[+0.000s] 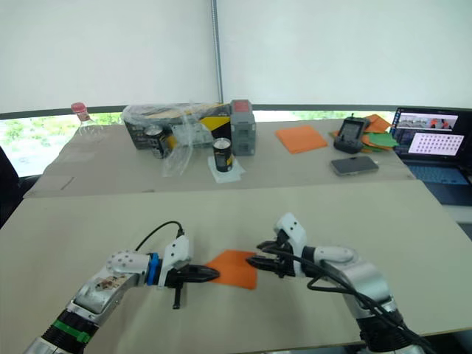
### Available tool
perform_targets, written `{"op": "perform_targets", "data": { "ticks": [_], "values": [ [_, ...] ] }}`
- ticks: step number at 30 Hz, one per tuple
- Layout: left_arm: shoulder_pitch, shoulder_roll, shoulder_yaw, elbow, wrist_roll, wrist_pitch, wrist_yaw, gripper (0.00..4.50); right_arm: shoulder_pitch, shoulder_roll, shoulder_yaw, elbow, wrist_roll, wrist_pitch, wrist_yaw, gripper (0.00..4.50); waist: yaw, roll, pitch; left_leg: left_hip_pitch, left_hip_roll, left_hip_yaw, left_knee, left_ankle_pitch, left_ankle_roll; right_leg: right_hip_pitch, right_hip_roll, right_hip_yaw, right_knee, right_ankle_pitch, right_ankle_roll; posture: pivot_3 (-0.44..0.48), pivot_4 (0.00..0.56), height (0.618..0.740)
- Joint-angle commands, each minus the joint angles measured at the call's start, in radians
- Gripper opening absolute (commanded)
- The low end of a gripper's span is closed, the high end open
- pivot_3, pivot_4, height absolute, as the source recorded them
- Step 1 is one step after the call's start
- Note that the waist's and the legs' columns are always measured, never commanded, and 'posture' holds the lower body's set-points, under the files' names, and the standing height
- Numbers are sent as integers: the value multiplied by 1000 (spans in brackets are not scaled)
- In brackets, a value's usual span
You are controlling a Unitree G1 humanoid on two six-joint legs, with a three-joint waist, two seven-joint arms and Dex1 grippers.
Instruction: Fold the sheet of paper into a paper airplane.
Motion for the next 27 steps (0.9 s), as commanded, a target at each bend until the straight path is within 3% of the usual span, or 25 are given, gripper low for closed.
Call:
{"op": "perform_targets", "data": {
  "ticks": [1,6,15,20,27],
  "values": [
    [32,16,-16,46,45,24,20,0,-18,1,-14,-3,43,21,17,2913,0,0,0,0,0,0,0,0,0,0,0,0,0,0,0,0,150,740],
    [34,14,-12,45,44,25,24,0,-20,-4,-5,14,40,25,33,2913,-2,0,0,0,0,0,0,0,0,0,0,0,0,0,0,0,150,740],
    [29,10,-11,52,45,24,27,0,-14,2,-12,8,75,34,43,36,-2,0,0,0,0,0,0,0,0,0,0,0,0,0,0,0,150,740],
    [25,6,-12,59,45,25,26,0,10,-28,29,-10,15,-77,66,36,-1,0,0,0,0,0,0,0,0,0,0,0,0,0,0,0,150,740],
    [20,7,-16,69,45,23,16,0,77,-117,142,21,-295,-674,97,36,0,0,0,1,0,0,0,0,0,0,0,-1,0,0,0,0,150,740]
  ]
}}
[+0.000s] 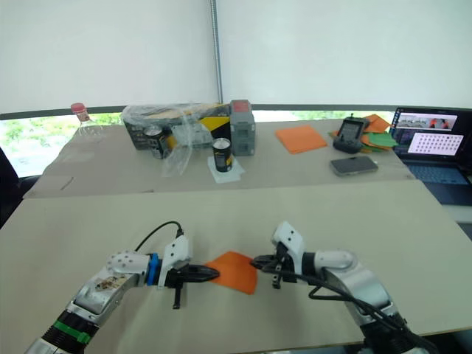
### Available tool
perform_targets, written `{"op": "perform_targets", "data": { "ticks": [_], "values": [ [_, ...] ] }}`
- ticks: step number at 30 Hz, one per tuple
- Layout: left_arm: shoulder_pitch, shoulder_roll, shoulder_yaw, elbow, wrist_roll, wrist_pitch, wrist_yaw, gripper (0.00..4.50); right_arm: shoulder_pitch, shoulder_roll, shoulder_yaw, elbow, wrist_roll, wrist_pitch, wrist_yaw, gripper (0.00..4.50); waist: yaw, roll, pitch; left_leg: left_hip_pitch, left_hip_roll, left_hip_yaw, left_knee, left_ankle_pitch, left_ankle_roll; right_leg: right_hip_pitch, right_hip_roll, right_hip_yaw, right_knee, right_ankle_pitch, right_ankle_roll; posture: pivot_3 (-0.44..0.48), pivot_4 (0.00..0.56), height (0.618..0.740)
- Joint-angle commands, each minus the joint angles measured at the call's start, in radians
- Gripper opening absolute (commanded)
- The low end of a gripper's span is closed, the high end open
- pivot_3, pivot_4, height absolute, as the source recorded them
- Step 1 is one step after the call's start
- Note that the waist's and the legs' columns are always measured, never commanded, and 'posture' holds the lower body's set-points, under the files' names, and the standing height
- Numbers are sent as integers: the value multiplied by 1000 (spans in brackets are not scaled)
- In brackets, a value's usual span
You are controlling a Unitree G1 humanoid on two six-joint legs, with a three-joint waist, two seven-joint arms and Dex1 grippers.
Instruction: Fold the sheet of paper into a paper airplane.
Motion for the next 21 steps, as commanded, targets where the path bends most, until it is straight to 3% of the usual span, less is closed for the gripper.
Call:
{"op": "perform_targets", "data": {
  "ticks": [1,6,10,21],
  "values": [
    [17,11,-20,66,46,24,15,0,33,-28,30,13,-165,-364,-14,36,0,0,0,0,0,0,0,0,0,0,0,0,0,0,0,0,150,740],
    [11,9,-22,73,46,24,14,0,81,-31,48,41,-228,-574,-9,36,0,0,0,5,0,0,0,0,0,5,1,0,0,0,0,0,150,740],
    [11,9,-25,73,45,25,12,0,110,-25,61,20,-214,-564,4,36,-1,0,0,12,1,0,-1,0,0,14,2,0,-3,0,0,0,150,740],
    [-21,10,-14,87,36,28,3,0,115,4,133,55,-300,-522,-7,36,0,0,0,14,1,0,-1,0,0,16,2,0,-3,0,0,0,150,740]
  ]
}}
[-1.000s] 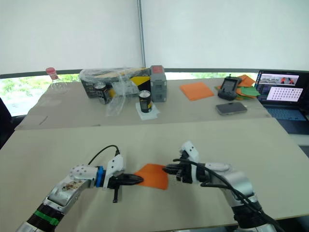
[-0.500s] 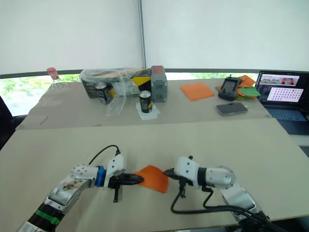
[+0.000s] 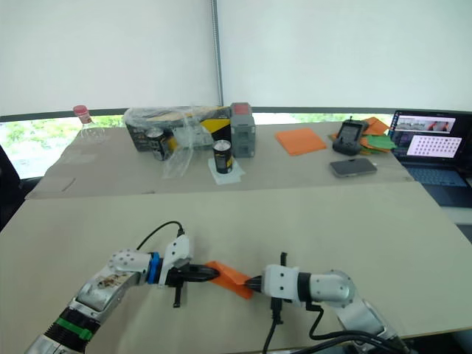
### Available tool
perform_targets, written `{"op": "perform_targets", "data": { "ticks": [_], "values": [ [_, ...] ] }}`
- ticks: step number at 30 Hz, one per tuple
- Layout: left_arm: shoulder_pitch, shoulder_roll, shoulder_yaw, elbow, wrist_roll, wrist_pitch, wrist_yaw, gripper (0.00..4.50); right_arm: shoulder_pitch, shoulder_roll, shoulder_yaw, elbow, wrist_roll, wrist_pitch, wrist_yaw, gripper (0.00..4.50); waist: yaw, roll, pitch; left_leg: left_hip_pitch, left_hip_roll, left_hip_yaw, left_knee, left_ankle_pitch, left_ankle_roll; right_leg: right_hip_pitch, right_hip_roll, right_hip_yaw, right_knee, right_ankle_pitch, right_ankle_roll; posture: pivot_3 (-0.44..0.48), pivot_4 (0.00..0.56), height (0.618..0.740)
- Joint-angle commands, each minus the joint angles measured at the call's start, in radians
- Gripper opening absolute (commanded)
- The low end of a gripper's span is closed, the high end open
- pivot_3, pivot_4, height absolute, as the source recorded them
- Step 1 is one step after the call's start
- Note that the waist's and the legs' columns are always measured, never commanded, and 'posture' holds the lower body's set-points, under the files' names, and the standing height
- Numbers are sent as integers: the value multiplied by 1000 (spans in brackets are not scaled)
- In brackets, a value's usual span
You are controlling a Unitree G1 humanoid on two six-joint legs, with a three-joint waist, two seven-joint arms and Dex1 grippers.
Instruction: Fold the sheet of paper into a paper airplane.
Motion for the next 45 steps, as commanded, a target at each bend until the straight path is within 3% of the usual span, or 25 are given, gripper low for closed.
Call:
{"op": "perform_targets", "data": {
  "ticks": [1,6,13,19,25,28,41,45],
  "values": [
    [7,12,-3,44,33,31,15,0,-6,16,36,0,-28,17,4,36,0,0,0,0,0,0,0,0,0,0,0,0,0,0,0,0,150,740],
    [11,23,36,18,-7,65,9,0,-7,8,61,20,-74,21,14,36,-7,0,0,2,1,0,-1,0,0,1,1,0,0,0,0,0,150,740],
    [-12,72,202,-13,-167,155,-32,0,2,2,78,29,-88,27,21,36,-10,0,0,2,2,0,-2,0,0,0,3,0,0,0,0,0,150,740],
    [-60,-4,211,-72,-238,257,10,0,12,-1,85,29,-98,29,19,36,-8,-2,0,1,2,0,-2,0,0,0,2,0,0,0,0,0,150,740],
    [-40,-28,117,-88,-177,229,20,0,20,-8,84,20,-109,35,15,36,-11,-2,0,1,2,0,-3,-1,-1,-1,3,2,0,0,0,0,150,740],
    [-22,-4,22,-54,-49,104,3,0,27,-12,83,17,-118,37,9,36,-9,-2,0,2,2,0,-3,-1,-1,0,3,2,-2,0,0,0,150,740],
    [-33,-27,-59,92,99,-47,16,0,24,-39,59,-23,-85,74,37,36,-4,-2,-2,2,2,0,-4,-1,-1,2,2,2,-4,0,0,0,150,740],
    [-19,-19,-65,95,109,-52,10,0,33,-78,21,-110,-12,146,82,1222,0,-2,-2,2,2,0,-3,-1,0,3,1,2,-4,0,0,0,150,740]
  ]
}}
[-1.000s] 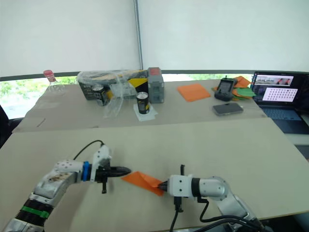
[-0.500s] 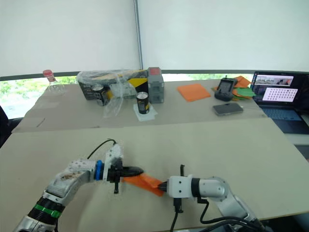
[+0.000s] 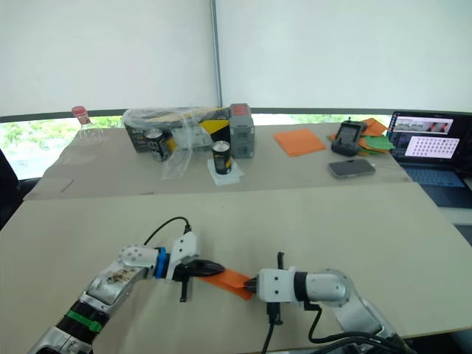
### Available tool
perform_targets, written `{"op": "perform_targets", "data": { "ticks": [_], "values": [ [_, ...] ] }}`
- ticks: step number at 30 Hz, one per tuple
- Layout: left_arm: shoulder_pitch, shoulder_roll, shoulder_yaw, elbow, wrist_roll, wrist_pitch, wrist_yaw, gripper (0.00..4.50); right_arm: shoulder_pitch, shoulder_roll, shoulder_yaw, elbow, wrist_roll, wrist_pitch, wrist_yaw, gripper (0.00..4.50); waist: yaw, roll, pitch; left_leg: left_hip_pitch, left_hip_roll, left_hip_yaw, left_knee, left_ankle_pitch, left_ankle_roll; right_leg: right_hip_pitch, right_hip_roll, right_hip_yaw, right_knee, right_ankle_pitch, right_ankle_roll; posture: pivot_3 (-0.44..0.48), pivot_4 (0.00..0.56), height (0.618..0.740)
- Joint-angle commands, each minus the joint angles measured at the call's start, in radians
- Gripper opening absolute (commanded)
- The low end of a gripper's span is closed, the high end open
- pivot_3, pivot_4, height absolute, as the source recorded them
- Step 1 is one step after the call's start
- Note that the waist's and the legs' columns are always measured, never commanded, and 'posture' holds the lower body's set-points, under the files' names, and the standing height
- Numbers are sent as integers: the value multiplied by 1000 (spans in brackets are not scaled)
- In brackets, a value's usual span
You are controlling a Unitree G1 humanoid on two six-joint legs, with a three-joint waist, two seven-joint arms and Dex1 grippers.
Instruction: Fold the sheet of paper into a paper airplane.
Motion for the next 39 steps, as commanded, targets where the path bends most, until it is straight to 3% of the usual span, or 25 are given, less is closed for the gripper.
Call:
{"op": "perform_targets", "data": {
  "ticks": [1,5,6,9,12,16,19,29,39],
  "values": [
    [32,19,-32,47,53,17,2,0,35,-64,-13,-65,45,79,70,1606,3,0,0,0,0,0,0,0,0,0,0,0,0,0,0,0,150,740],
    [34,18,-27,50,49,21,7,0,56,-131,-88,-184,132,181,92,2889,7,0,0,-1,0,0,0,-1,1,0,-1,0,-1,0,0,0,150,740],
    [34,17,-25,50,46,23,8,0,65,-141,-122,-226,216,283,100,3275,8,0,0,-1,0,0,0,-1,1,-1,-1,0,-1,0,0,0,150,740],
    [33,12,-17,49,37,34,10,0,47,-120,-201,-270,340,438,64,3275,8,0,0,-2,1,0,1,-1,1,-1,-1,0,-1,0,0,0,150,740],
    [33,7,-10,47,34,43,18,0,9,-55,-194,-247,322,480,-15,2463,9,0,0,-2,1,0,1,-1,1,-1,-5,0,-1,0,0,0,150,740],
    [31,3,-2,40,29,57,26,0,-28,41,-148,-219,295,514,-100,915,10,0,0,-4,0,-1,1,-1,1,-3,-4,-1,0,0,0,0,150,740],
    [32,1,5,36,25,66,35,0,-49,98,-78,-176,250,555,-147,31,10,0,0,-4,-1,0,1,-1,1,-4,-4,-1,0,0,0,0,150,740],
    [35,-6,-14,26,39,79,42,0,-129,195,6,-45,210,625,-198,31,8,0,0,-4,-2,-1,2,0,1,-4,-3,-2,0,0,0,0,150,740],
    [47,-11,-24,21,41,80,56,0,-45,168,-9,-71,226,647,-202,31,14,1,0,-3,-2,-2,2,-1,1,-3,-4,-3,0,0,1,0,150,740]
  ]
}}
